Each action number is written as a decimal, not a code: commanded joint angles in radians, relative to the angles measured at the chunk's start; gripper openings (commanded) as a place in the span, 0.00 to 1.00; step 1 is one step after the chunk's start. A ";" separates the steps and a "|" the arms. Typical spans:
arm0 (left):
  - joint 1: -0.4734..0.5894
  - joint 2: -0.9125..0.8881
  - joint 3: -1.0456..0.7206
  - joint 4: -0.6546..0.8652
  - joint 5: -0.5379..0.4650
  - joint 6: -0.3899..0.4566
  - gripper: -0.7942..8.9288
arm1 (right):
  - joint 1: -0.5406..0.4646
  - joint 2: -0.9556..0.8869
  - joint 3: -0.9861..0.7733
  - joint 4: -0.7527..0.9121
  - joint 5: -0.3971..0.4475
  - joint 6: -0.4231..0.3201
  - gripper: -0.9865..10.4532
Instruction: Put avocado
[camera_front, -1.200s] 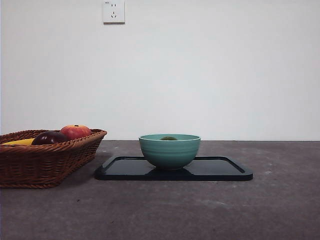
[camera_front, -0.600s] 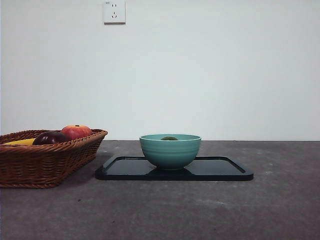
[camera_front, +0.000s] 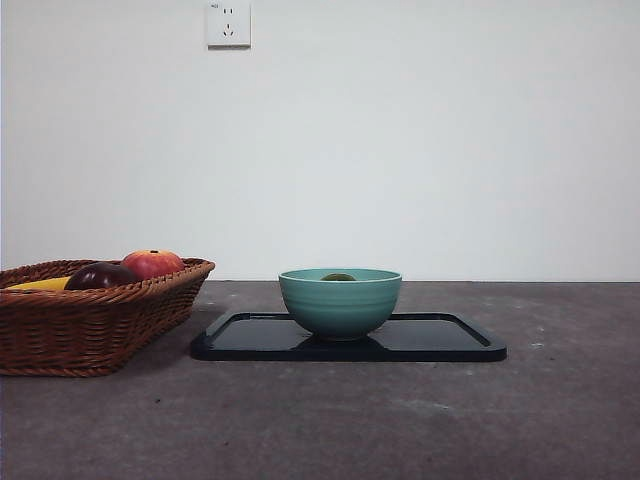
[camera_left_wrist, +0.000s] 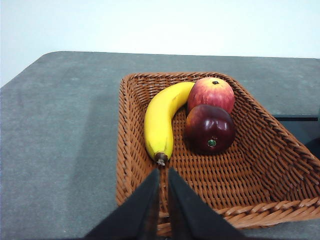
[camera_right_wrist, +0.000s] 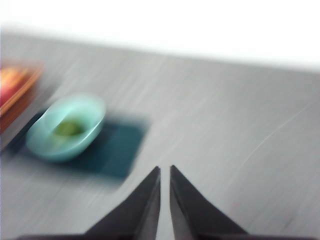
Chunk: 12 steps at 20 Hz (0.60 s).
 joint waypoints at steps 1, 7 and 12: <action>0.000 -0.002 -0.021 -0.009 -0.002 0.011 0.11 | -0.119 -0.044 -0.140 0.202 -0.017 -0.105 0.11; 0.000 -0.002 -0.021 -0.009 -0.002 0.011 0.11 | -0.368 -0.204 -0.548 0.568 -0.198 -0.102 0.11; 0.000 -0.002 -0.021 -0.009 -0.002 0.011 0.11 | -0.441 -0.286 -0.680 0.631 -0.239 -0.100 0.11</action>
